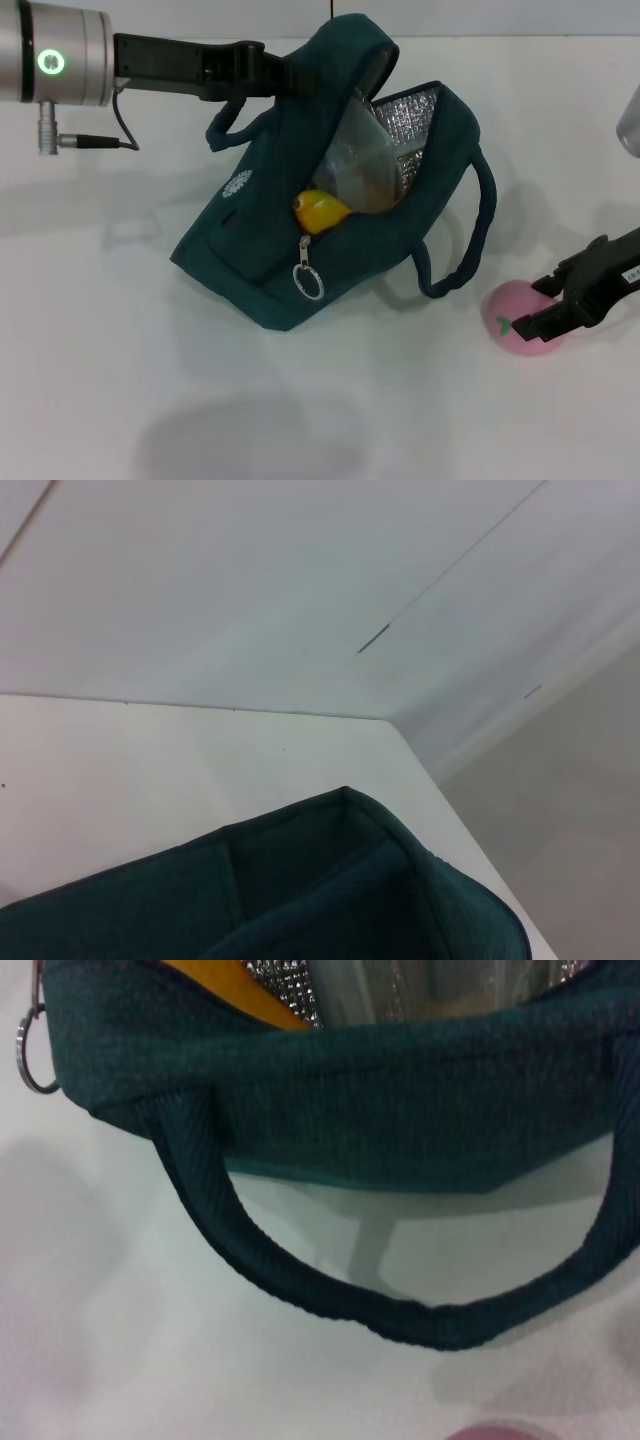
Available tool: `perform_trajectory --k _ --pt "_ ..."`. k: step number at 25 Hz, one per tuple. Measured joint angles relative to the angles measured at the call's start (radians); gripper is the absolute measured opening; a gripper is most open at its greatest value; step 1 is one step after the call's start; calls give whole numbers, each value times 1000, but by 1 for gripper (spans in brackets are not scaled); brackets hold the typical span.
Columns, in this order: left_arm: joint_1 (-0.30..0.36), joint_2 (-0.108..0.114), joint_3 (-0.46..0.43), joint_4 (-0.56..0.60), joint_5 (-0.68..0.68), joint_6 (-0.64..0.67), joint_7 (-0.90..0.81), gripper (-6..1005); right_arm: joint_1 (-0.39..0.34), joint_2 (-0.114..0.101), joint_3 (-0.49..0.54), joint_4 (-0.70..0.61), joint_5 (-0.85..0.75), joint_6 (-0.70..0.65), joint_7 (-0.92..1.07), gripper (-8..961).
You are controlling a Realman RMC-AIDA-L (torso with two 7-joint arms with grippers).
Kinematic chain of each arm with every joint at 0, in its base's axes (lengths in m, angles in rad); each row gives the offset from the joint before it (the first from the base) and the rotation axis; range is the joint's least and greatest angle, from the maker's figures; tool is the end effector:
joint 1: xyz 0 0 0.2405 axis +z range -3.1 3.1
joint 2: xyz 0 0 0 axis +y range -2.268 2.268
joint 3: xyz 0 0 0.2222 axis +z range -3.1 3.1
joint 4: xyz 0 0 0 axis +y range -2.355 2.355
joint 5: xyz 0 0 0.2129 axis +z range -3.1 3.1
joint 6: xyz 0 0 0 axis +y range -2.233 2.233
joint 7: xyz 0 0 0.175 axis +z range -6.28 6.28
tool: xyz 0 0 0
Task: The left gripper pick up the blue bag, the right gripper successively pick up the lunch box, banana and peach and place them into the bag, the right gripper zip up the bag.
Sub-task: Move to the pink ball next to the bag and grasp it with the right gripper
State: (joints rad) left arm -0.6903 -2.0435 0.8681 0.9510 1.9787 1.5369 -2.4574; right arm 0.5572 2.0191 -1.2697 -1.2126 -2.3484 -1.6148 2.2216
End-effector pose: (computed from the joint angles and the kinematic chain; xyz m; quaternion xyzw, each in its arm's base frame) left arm -0.1338 0.3815 0.0260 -0.8437 -0.4859 -0.2240 0.0435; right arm 0.1905 0.3301 -0.0041 -0.9524 0.2767 -0.1064 0.0712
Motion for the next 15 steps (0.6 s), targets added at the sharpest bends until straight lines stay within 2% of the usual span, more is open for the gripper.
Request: perform_trajectory --k 15 --pt "0 -3 -1 0 0 0 0 58 3 -7 2 27 -12 12 -3 530"
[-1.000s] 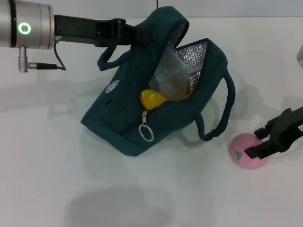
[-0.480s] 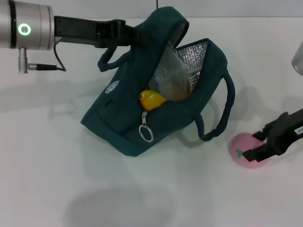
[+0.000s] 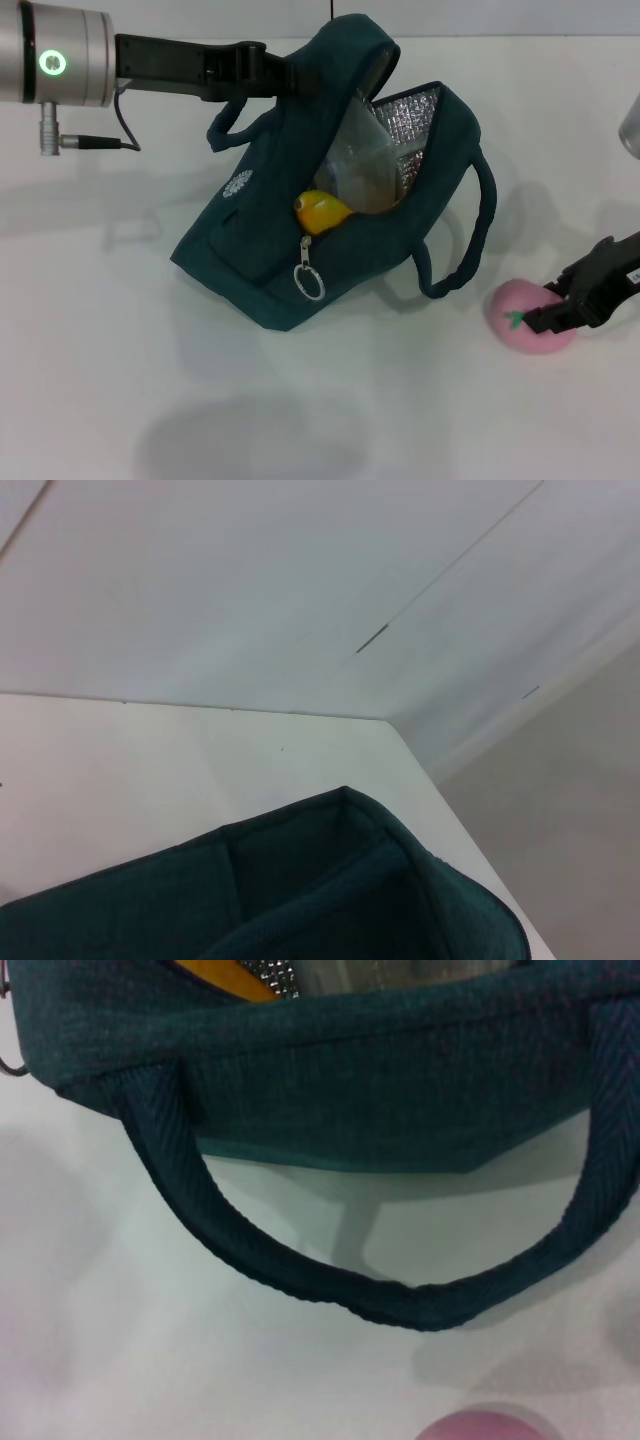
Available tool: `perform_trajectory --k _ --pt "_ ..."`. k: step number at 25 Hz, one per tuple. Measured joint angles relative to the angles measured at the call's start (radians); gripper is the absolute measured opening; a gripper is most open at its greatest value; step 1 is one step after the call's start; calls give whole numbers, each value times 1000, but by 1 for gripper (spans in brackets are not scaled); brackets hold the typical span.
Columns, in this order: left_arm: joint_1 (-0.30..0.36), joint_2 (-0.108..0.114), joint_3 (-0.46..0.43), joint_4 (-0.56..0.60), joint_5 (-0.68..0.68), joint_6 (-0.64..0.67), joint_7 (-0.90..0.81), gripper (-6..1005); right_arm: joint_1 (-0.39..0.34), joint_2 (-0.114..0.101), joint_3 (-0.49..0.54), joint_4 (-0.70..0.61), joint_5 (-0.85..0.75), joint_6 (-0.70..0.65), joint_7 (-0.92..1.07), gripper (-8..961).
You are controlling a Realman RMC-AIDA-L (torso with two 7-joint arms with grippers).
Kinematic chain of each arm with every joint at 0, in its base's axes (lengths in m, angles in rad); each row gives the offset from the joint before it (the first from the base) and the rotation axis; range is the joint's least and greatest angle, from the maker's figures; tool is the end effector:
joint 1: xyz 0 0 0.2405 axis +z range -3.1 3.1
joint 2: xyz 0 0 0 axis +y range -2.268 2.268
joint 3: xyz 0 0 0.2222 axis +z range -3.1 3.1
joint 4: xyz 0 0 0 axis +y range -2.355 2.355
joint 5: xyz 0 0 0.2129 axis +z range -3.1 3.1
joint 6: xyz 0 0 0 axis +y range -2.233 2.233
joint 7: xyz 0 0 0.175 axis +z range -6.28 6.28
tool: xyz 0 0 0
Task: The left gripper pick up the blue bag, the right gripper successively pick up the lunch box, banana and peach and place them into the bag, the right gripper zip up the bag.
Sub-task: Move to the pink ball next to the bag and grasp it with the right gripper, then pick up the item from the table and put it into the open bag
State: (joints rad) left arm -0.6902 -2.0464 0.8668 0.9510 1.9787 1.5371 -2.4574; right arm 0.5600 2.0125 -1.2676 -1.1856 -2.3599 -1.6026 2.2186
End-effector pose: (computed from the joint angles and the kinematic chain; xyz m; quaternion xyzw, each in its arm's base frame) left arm -0.1334 0.3811 0.0252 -0.8432 -0.4864 -0.2250 0.0423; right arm 0.1978 0.3313 -0.0040 -0.9492 0.2842 -0.1134 0.0740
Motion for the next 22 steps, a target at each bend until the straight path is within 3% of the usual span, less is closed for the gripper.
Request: perform_trajectory --k 8,13,15,17,20,22 --pt "1 2 0 0 -5 0 0 58 -3 -8 45 -6 2 12 -14 338" --pt "1 -1 0 0 -9 0 1 58 0 -11 295 12 96 -159 -101 227" --pt "0 -3 0 0 -9 1 1 58 2 -26 402 31 185 -243 -141 212" --pt "-3 -5 0 0 -12 5 1 58 4 -56 496 82 324 -324 -180 197" --pt "-4 -6 6 0 -22 9 2 58 5 -91 543 165 505 -362 -238 173" --pt "-5 -6 8 0 -24 9 2 58 5 -100 548 242 629 -343 -330 156"
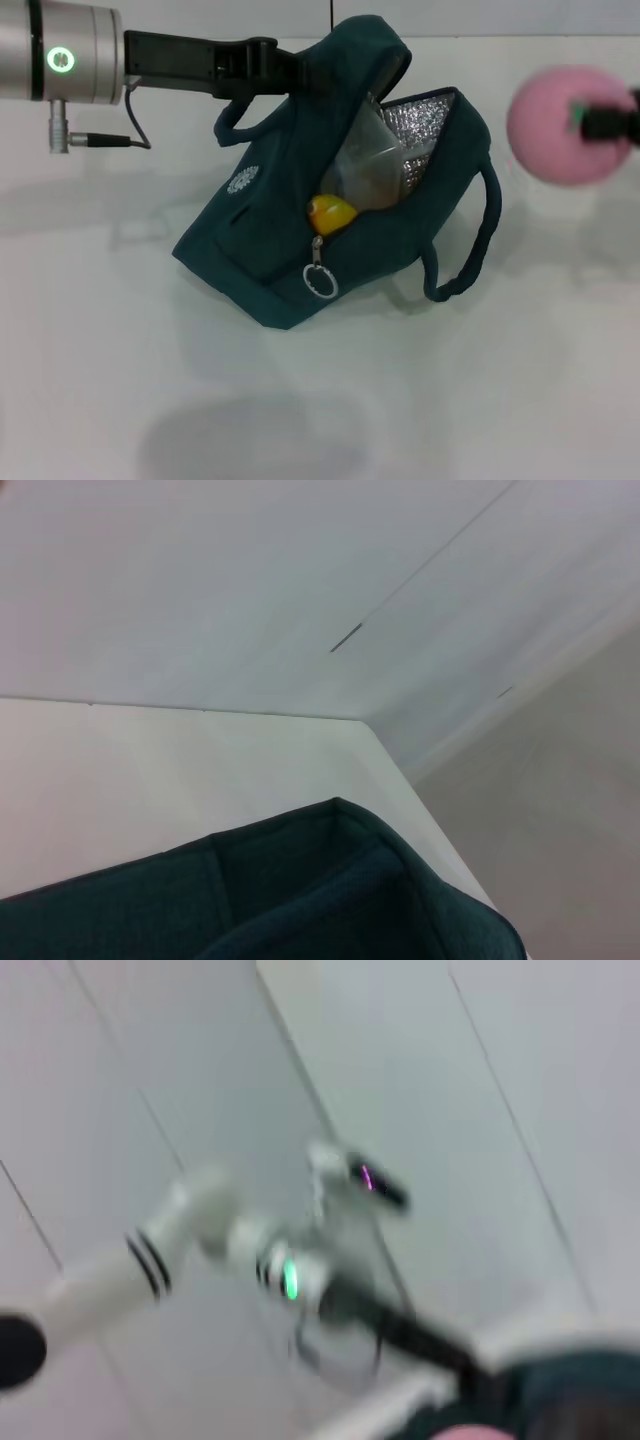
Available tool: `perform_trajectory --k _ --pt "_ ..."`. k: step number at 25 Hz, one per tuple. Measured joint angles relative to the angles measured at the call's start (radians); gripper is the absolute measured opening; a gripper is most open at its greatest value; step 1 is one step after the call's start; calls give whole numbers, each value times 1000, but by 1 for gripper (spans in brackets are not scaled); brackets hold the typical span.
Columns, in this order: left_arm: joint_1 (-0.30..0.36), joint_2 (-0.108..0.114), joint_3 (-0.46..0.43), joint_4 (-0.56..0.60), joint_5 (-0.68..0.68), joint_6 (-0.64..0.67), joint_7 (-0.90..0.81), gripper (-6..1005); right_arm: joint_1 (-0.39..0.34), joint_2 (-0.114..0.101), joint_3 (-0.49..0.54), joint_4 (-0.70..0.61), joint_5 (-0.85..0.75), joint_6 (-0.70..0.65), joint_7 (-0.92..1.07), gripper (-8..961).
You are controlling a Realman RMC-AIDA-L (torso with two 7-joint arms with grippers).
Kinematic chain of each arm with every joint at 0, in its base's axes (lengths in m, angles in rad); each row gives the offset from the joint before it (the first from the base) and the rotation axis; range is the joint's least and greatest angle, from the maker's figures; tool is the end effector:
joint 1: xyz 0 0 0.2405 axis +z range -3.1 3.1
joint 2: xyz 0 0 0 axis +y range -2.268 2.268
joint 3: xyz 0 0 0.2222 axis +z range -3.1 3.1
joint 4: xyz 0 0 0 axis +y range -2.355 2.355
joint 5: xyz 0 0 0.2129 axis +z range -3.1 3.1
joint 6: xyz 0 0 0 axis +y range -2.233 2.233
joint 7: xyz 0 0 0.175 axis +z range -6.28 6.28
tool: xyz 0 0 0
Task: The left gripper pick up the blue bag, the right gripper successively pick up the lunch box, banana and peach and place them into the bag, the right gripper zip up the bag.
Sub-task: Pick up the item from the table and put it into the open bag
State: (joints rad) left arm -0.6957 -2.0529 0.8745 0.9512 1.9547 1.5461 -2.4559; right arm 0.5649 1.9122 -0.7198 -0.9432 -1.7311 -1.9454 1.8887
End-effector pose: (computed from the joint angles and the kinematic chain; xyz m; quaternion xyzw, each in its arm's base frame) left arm -0.1257 0.3792 0.0229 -0.8452 -0.4803 -0.2325 0.0291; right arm 0.1537 0.3227 0.1045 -0.9275 0.2125 0.3072 0.0170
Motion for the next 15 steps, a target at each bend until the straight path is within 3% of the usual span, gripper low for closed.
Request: perform_trajectory --k 1,3,4,8,12,15 --pt "-1 0 0 0 0 0 0 58 2 1 0 25 31 17 -39 147" --pt "-2 0 0 0 -1 1 0 58 21 37 -11 79 54 83 -168 130" --pt "-2 0 0 0 -1 1 0 58 21 37 -11 79 54 83 -168 121" --pt "-3 0 0 0 -2 2 -1 58 51 97 -92 110 16 205 -319 92" --pt "-4 0 0 0 -2 2 -2 58 82 105 -272 165 34 342 -373 76" --pt "-2 0 0 0 -2 2 -2 58 102 106 -349 200 42 402 -406 64"
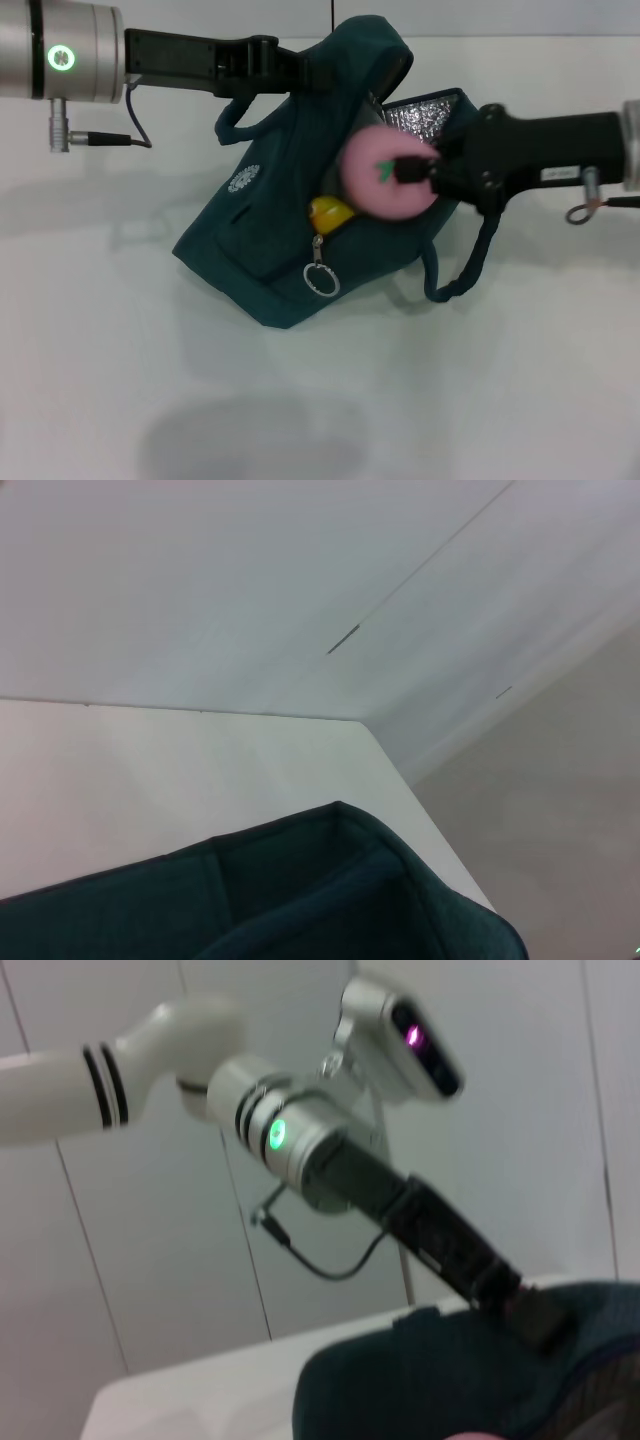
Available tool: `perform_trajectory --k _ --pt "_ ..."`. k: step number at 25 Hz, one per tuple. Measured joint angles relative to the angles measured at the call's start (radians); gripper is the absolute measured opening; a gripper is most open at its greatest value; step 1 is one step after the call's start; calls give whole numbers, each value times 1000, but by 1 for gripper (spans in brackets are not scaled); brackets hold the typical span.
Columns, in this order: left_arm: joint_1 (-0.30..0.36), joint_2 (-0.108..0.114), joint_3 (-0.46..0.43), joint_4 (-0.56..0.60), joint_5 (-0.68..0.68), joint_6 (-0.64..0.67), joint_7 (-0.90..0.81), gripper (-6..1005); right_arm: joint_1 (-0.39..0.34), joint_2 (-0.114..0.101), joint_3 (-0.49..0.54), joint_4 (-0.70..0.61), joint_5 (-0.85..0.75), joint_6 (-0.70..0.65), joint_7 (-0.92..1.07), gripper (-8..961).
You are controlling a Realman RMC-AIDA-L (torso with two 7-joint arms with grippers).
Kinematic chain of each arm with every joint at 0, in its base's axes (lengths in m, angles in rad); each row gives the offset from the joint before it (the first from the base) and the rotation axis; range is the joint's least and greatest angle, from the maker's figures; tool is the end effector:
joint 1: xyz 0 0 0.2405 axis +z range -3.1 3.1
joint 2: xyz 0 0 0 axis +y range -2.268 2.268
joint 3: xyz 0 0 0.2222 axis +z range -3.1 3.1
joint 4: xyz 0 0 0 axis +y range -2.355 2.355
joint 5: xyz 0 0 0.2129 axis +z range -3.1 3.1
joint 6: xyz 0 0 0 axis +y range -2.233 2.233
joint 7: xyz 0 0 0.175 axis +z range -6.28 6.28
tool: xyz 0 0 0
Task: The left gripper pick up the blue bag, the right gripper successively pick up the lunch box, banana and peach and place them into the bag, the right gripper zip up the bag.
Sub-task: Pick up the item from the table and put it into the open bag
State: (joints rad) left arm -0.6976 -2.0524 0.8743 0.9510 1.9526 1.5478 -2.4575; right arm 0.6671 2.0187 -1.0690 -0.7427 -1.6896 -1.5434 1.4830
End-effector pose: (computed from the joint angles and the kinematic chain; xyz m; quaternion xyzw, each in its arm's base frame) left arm -0.1247 0.3792 0.0231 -0.8453 -0.4800 -0.2332 0.0277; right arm 0.1273 0.3539 -0.0113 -0.9591 0.0942 0.2624 0.0481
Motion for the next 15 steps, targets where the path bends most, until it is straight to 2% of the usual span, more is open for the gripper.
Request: perform_trajectory --k 7,12,15 --pt "-2 0 0 0 0 0 1 58 30 -7 -87 41 -13 42 25 40" --pt "-4 0 -1 0 0 0 2 58 61 -21 -89 48 -44 -8 131 44" --pt "-3 0 0 0 0 0 2 58 47 -17 -84 13 -42 45 137 47"
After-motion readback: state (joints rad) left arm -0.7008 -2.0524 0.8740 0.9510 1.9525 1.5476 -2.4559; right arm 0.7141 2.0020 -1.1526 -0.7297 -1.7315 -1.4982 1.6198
